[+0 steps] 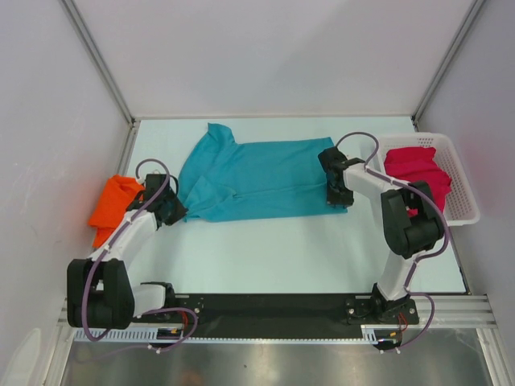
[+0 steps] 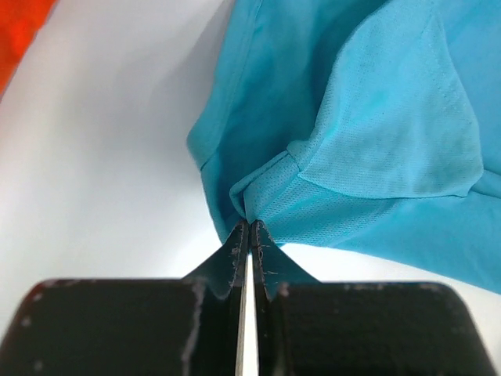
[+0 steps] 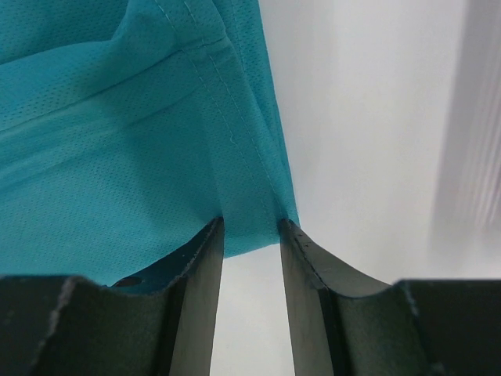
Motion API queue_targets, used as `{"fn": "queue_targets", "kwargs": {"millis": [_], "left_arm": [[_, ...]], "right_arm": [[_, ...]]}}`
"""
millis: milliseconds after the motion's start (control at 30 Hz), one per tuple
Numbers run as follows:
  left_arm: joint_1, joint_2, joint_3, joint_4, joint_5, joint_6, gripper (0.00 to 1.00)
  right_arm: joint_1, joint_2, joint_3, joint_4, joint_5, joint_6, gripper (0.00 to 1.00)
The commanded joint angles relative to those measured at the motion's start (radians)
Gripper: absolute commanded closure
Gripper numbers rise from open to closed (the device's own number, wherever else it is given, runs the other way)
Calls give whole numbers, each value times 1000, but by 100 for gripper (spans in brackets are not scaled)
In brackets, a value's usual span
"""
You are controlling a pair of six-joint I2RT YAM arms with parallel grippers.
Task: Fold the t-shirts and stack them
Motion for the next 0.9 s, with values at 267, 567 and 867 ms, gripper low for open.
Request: {"fn": "queue_targets", "kwargs": {"millis": [267, 567, 867], "left_arm": [[5, -31, -33, -20, 15, 1, 93], [7, -20, -50, -5, 23, 4, 92], [18, -12, -61, 8, 27, 10, 92]], "right_arm": [[-5, 34, 12, 38, 21, 2, 59], [-14, -1, -13, 30, 56, -1, 59], [-19, -1, -31, 17, 84, 5, 59]]}}
